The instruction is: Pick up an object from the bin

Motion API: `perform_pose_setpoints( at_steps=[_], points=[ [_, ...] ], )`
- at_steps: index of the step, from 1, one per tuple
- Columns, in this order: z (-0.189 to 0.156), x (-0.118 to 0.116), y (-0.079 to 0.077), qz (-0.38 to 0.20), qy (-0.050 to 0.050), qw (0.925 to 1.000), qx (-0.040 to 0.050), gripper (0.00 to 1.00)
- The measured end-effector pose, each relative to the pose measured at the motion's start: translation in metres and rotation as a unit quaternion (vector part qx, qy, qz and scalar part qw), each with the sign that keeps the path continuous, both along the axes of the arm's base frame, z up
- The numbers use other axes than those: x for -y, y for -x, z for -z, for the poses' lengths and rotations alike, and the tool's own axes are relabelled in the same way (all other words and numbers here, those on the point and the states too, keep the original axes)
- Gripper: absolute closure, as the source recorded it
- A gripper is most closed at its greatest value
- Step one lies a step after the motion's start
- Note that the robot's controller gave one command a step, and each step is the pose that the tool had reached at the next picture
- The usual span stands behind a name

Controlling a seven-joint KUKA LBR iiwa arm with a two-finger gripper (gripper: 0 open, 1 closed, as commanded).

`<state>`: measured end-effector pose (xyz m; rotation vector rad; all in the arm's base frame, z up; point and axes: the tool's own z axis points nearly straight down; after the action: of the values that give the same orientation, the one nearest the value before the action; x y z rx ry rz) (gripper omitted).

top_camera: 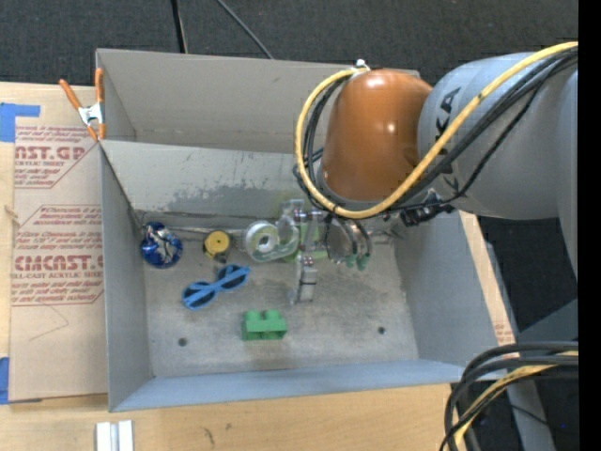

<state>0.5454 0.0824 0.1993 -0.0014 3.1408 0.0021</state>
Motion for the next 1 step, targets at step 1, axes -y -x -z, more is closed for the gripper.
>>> perform_pose_setpoints(
  at_steps=[1],
  points=[
    [0.0547, -0.0457, 0.0616, -0.031, 0.000, 0.9995, -0.0053, 0.00]
  ],
)
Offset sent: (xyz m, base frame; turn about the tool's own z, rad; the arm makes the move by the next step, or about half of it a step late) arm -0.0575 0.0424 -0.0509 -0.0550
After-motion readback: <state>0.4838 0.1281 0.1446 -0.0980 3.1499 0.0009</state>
